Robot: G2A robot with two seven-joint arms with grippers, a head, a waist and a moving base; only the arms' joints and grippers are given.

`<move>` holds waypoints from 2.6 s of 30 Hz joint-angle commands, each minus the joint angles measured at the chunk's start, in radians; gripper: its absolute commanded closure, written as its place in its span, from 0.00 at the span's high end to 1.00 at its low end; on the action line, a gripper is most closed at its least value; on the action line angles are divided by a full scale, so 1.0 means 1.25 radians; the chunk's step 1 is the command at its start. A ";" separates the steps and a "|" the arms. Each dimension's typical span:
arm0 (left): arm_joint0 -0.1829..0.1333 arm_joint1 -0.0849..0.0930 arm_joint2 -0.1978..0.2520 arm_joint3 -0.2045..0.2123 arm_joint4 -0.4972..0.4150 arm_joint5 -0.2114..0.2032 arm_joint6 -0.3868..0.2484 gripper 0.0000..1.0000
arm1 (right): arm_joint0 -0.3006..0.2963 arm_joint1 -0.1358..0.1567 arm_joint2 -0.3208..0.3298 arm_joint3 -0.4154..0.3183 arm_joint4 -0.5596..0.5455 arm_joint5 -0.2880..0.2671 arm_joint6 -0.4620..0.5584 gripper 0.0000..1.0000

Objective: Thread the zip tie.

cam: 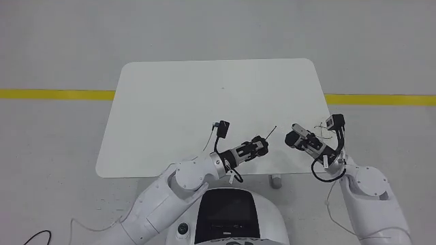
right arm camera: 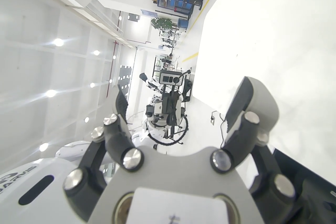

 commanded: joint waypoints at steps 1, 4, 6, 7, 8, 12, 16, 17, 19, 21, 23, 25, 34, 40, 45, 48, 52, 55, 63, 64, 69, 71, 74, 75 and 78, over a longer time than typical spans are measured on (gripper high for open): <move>0.001 0.000 0.002 0.001 -0.001 0.001 -0.002 0.00 | 0.000 0.000 0.000 0.002 0.002 0.004 -0.004 1.00; -0.004 0.001 -0.011 0.024 -0.055 0.002 -0.042 0.00 | 0.026 0.004 0.016 0.041 0.060 0.070 0.014 1.00; -0.005 0.007 -0.032 0.040 -0.106 0.003 -0.110 0.00 | 0.058 0.012 0.034 0.082 0.116 0.129 0.105 1.00; -0.004 0.011 -0.042 0.044 -0.118 -0.004 -0.139 0.00 | 0.074 0.015 0.041 0.105 0.147 0.150 0.152 1.00; -0.003 0.015 -0.051 0.049 -0.125 -0.008 -0.172 0.00 | 0.090 0.018 0.044 0.128 0.163 0.165 0.198 1.00; 0.003 0.034 -0.089 0.071 -0.162 -0.019 -0.317 0.00 | 0.185 0.032 0.027 0.248 0.186 0.185 0.403 1.00; 0.002 0.043 -0.099 0.082 -0.179 -0.038 -0.399 0.00 | 0.237 0.048 -0.071 0.286 0.191 0.176 0.403 1.00; 0.000 0.043 -0.100 0.086 -0.189 -0.043 -0.412 0.00 | 0.246 0.054 -0.093 0.293 0.194 0.172 0.403 1.00; -0.005 0.044 -0.101 0.092 -0.193 -0.042 -0.414 0.00 | 0.261 0.066 -0.135 0.303 0.186 0.157 0.403 1.00; -0.005 0.044 -0.101 0.092 -0.193 -0.042 -0.414 0.00 | 0.261 0.066 -0.135 0.303 0.186 0.157 0.403 1.00; -0.005 0.044 -0.101 0.092 -0.193 -0.042 -0.414 0.00 | 0.261 0.066 -0.135 0.303 0.186 0.157 0.403 1.00; -0.005 0.044 -0.101 0.092 -0.193 -0.042 -0.414 0.00 | 0.261 0.066 -0.135 0.303 0.186 0.157 0.403 1.00; -0.035 0.041 -0.073 0.113 -0.245 -0.082 -0.511 0.00 | 0.266 0.081 -0.224 0.302 0.311 0.131 0.403 1.00; -0.053 0.041 -0.057 0.131 -0.252 -0.089 -0.533 0.00 | 0.284 0.135 -0.320 0.291 0.342 0.099 0.403 1.00; -0.056 0.040 -0.053 0.130 -0.257 -0.096 -0.546 0.00 | 0.286 0.144 -0.332 0.292 0.359 0.100 0.403 1.00; -0.054 0.040 -0.051 0.127 -0.253 -0.094 -0.526 0.00 | 0.285 0.144 -0.331 0.289 0.357 0.100 0.391 1.00; -0.053 0.042 -0.051 0.121 -0.257 -0.097 -0.512 0.00 | 0.278 0.144 -0.322 0.291 0.383 0.091 0.403 1.00; -0.051 0.045 -0.055 0.121 -0.260 -0.099 -0.509 0.00 | 0.269 0.150 -0.329 0.278 0.396 0.079 0.403 1.00; -0.047 0.048 -0.056 0.112 -0.262 -0.111 -0.505 0.00 | 0.252 0.184 -0.364 0.244 0.445 0.049 0.403 0.50; -0.047 0.048 -0.056 0.112 -0.262 -0.111 -0.505 0.00 | 0.252 0.190 -0.369 0.246 0.458 0.045 0.403 0.45; -0.047 0.048 -0.056 0.112 -0.262 -0.111 -0.505 0.00 | 0.257 0.210 -0.392 0.257 0.510 0.023 0.403 0.36; -0.047 0.048 -0.056 0.112 -0.262 -0.111 -0.505 0.00 | 0.261 0.218 -0.405 0.259 0.532 0.016 0.403 0.33; -0.047 0.048 -0.056 0.112 -0.262 -0.111 -0.505 0.00 | 0.267 0.231 -0.424 0.264 0.553 0.007 0.403 0.29; -0.047 0.048 -0.056 0.112 -0.262 -0.111 -0.505 0.00 | 0.270 0.234 -0.429 0.268 0.557 0.004 0.403 0.27; -0.047 0.048 -0.056 0.112 -0.262 -0.111 -0.505 0.00 | 0.280 0.244 -0.446 0.278 0.574 0.000 0.403 0.24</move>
